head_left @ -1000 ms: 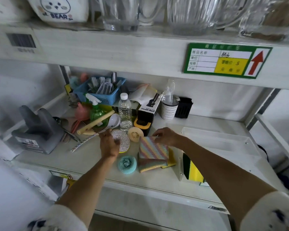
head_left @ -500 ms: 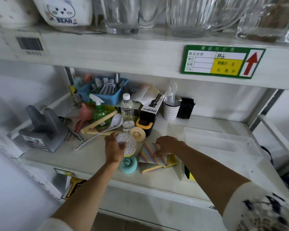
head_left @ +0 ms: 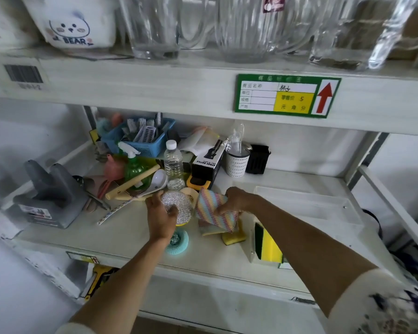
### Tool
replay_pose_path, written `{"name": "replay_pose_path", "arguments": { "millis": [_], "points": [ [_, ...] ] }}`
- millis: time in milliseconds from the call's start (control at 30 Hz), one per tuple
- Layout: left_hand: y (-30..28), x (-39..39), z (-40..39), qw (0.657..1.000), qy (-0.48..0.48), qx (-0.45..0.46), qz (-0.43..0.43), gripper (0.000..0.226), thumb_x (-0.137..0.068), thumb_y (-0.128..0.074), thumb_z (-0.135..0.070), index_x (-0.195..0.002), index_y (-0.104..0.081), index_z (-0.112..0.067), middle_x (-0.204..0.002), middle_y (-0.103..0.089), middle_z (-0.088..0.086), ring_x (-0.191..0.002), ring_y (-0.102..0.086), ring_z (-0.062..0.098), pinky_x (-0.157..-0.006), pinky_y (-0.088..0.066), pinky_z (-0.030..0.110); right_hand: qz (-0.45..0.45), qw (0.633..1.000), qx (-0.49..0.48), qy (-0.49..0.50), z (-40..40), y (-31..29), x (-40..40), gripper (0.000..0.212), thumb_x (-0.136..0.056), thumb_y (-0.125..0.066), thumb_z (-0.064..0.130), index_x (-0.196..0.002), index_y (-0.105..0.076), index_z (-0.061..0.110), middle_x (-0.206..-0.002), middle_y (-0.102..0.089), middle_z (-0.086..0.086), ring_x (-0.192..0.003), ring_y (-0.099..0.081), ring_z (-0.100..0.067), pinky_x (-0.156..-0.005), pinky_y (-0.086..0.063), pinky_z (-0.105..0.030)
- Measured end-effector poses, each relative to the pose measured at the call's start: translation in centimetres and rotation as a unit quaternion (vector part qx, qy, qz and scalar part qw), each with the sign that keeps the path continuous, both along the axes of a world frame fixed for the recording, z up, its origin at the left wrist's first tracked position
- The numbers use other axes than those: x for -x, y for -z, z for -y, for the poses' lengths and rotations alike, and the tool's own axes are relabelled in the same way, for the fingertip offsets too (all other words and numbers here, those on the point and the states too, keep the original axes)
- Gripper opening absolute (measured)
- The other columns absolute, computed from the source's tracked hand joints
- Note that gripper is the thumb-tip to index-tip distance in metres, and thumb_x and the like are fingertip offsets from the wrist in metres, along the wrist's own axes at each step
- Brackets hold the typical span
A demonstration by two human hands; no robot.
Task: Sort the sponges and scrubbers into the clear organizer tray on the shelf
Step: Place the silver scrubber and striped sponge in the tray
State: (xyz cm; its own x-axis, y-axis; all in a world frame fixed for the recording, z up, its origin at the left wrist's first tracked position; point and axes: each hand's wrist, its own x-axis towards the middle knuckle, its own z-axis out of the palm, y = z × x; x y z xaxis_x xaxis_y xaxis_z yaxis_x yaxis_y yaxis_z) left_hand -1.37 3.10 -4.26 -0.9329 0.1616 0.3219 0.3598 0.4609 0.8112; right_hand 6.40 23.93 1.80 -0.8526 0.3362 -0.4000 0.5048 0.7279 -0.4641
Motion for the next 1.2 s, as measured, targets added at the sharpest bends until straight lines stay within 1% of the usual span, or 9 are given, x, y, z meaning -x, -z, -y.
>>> {"name": "replay_pose_path", "arguments": {
  "millis": [167, 267, 400, 500, 733, 833, 900, 1067, 1200],
  "points": [
    [-1.5, -0.7, -2.4, 0.999, -0.009, -0.023, -0.027, 0.049, -0.078, -0.065, 0.002, -0.125, -0.049, 0.003, -0.129, -0.046, 0.025, -0.113, -0.049, 0.033, -0.084, -0.035, 0.013, -0.077, 0.992, 0.064, 0.074, -2.5, -2.6, -1.4, 0.059, -0.079, -0.077, 0.027, -0.128, -0.054, 0.002, -0.123, -0.061, -0.016, -0.107, -0.064, -0.031, -0.087, -0.058, -0.041],
    [-2.6, -1.5, -4.5, 0.999, 0.008, -0.024, -0.024, 0.051, -0.078, -0.064, 0.002, -0.127, -0.049, 0.005, -0.129, -0.047, 0.028, -0.117, -0.048, 0.037, -0.091, -0.037, 0.021, -0.110, 0.983, 0.076, 0.129, -4.4, -3.7, -2.9, 0.047, -0.085, -0.071, 0.026, -0.124, -0.059, 0.005, -0.114, -0.065, -0.015, -0.099, -0.067, -0.030, -0.074, -0.059, -0.035],
    [-4.2, -3.4, -8.1, 0.998, 0.039, -0.022, -0.042, 0.052, -0.077, -0.065, 0.002, -0.126, -0.050, 0.008, -0.126, -0.051, 0.029, -0.117, -0.049, 0.039, -0.097, -0.035, 0.033, -0.170, 0.963, 0.085, 0.191, -7.5, -4.8, -6.0, 0.038, -0.086, -0.068, 0.023, -0.119, -0.062, 0.004, -0.118, -0.067, -0.018, -0.105, -0.066, -0.034, -0.090, -0.055, -0.042],
    [-5.3, -5.1, -10.9, 0.997, 0.062, -0.050, -0.027, 0.050, -0.079, -0.061, 0.003, -0.128, -0.049, 0.004, -0.129, -0.049, 0.026, -0.117, -0.050, 0.037, -0.095, -0.038, 0.034, -0.185, 0.956, 0.073, 0.217, -9.8, -5.4, -8.5, 0.037, -0.087, -0.066, 0.022, -0.118, -0.062, 0.003, -0.116, -0.066, -0.018, -0.102, -0.066, -0.033, -0.090, -0.054, -0.042],
    [-6.4, -8.3, -16.9, 0.989, 0.138, -0.056, -0.011, 0.045, -0.078, -0.054, 0.005, -0.123, -0.051, 0.001, -0.126, -0.049, 0.023, -0.114, -0.051, 0.035, -0.098, -0.038, 0.032, -0.139, 0.963, -0.036, 0.226, -13.6, -5.3, -13.6, 0.033, -0.082, -0.065, 0.027, -0.112, -0.063, 0.014, -0.108, -0.066, -0.012, -0.094, -0.063, -0.028, -0.075, -0.049, -0.032],
    [-6.5, -9.4, -19.0, 0.987, 0.153, -0.053, 0.007, 0.045, -0.079, -0.055, 0.005, -0.124, -0.052, 0.002, -0.125, -0.052, 0.023, -0.115, -0.052, 0.035, -0.093, -0.034, 0.023, -0.120, 0.965, -0.071, 0.221, -14.8, -5.0, -15.2, 0.032, -0.078, -0.064, 0.031, -0.107, -0.064, 0.017, -0.100, -0.066, -0.009, -0.092, -0.063, -0.028, -0.077, -0.052, -0.035],
    [-6.5, -9.9, -20.2, 0.985, 0.167, -0.039, 0.010, 0.046, -0.079, -0.054, 0.005, -0.124, -0.052, 0.002, -0.125, -0.052, 0.023, -0.114, -0.052, 0.035, -0.090, -0.033, 0.020, -0.099, 0.967, -0.095, 0.213, -15.4, -5.0, -16.0, 0.035, -0.076, -0.064, 0.032, -0.109, -0.065, 0.021, -0.097, -0.063, -0.004, -0.094, -0.061, -0.026, -0.086, -0.054, -0.039],
    [-6.1, -10.2, -22.5, 0.980, 0.194, -0.005, 0.053, 0.046, -0.082, -0.051, 0.002, -0.128, -0.049, -0.002, -0.131, -0.049, 0.022, -0.118, -0.051, 0.034, -0.100, -0.038, 0.032, -0.059, 0.957, -0.180, 0.218, -16.5, -4.9, -17.2, 0.042, -0.074, -0.059, 0.035, -0.116, -0.060, 0.030, -0.109, -0.065, -0.001, -0.106, -0.060, -0.026, -0.100, -0.045, -0.043],
    [-5.4, -10.3, -23.7, 0.977, 0.201, 0.007, 0.075, 0.044, -0.083, -0.049, 0.003, -0.128, -0.050, -0.001, -0.131, -0.048, 0.023, -0.122, -0.048, 0.034, -0.105, -0.036, 0.034, -0.036, 0.954, -0.201, 0.219, -17.4, -4.1, -17.5, 0.043, -0.075, -0.055, 0.037, -0.118, -0.057, 0.028, -0.114, -0.064, -0.002, -0.108, -0.059, -0.027, -0.100, -0.041, -0.043]
  ]
}}
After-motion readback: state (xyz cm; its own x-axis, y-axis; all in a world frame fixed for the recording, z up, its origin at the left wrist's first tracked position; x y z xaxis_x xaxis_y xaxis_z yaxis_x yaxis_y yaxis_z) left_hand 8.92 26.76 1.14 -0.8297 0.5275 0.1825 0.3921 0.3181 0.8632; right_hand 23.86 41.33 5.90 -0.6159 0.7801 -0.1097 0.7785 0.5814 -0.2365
